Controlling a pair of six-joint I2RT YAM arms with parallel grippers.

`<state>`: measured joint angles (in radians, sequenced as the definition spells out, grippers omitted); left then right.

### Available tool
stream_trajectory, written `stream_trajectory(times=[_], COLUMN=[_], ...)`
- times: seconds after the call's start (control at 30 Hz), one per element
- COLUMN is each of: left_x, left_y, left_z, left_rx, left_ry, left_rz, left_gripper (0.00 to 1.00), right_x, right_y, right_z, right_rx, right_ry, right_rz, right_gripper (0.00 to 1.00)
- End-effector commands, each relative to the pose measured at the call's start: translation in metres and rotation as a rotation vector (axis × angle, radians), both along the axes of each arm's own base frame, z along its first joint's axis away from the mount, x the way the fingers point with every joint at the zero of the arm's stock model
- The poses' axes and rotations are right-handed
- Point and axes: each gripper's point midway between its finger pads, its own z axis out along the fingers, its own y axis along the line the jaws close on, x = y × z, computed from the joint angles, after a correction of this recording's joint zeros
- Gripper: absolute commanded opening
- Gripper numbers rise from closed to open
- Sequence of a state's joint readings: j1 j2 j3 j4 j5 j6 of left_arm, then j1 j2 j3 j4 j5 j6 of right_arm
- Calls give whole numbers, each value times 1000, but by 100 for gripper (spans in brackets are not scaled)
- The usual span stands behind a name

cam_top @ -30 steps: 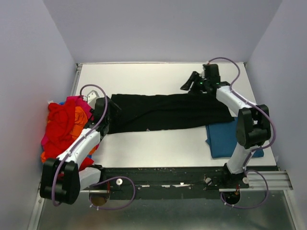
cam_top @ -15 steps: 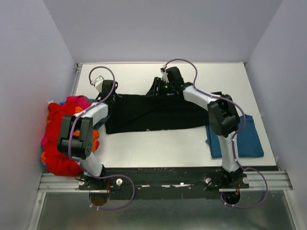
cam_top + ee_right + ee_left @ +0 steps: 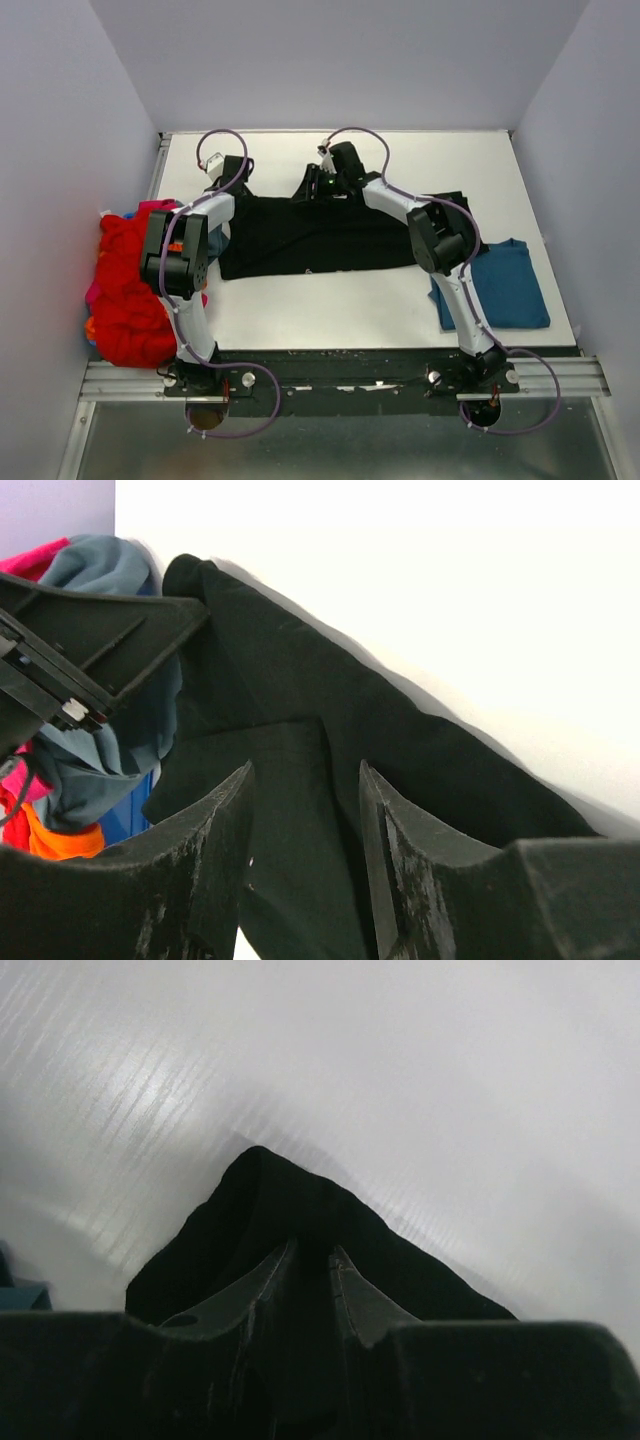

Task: Fold and stack the t-shirts
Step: Fold the other side of the tshirt into a rectangle

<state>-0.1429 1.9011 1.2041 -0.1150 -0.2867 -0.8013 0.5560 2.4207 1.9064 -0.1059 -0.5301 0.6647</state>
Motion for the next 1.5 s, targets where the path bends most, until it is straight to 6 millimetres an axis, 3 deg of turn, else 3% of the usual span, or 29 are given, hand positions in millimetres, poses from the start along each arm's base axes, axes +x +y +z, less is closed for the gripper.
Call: stream_trajectory(times=[0.0, 0.33, 0.43, 0.53, 0.57, 0.77, 0.9, 1.13, 1.3, 1.4, 1.47], left_x=[-11, -10, -9, -8, -8, -9, -8, -8, -6, -5, -5], left_y=[18, 17, 18, 18, 18, 19, 19, 19, 18, 15, 14], left_z=[-19, -24, -23, -20, -19, -18, -20, -19, -17, -13, -6], left_rx=[56, 59, 67, 70, 71, 79, 75, 81, 80, 81, 87], left_ry=[110, 129, 128, 123, 122, 121, 121, 121, 117, 101, 79], left_rz=[61, 38, 36, 29, 28, 28, 25, 21, 13, -11, -12], left_gripper=[34, 35, 35, 35, 35, 35, 35, 35, 35, 35, 36], right_x=[-16, -26, -26, -29, -33, -63, -92, -146, -173, -173, -165], right_y=[22, 33, 33, 33, 32, 10, -9, -43, -71, -77, -75], right_z=[-13, -28, -25, -15, -10, 21, 26, -2, -25, -12, -1], right_rx=[25, 41, 47, 57, 59, 46, 36, -17, -110, -121, -120], right_ry=[46, 82, 76, 70, 65, 20, 34, 159, 232, 172, 111], right_rz=[63, 96, 102, 118, 128, 160, 172, 177, 142, 132, 138], right_gripper=[52, 46, 28, 3, 1, 1, 1, 8, 39, 61, 65])
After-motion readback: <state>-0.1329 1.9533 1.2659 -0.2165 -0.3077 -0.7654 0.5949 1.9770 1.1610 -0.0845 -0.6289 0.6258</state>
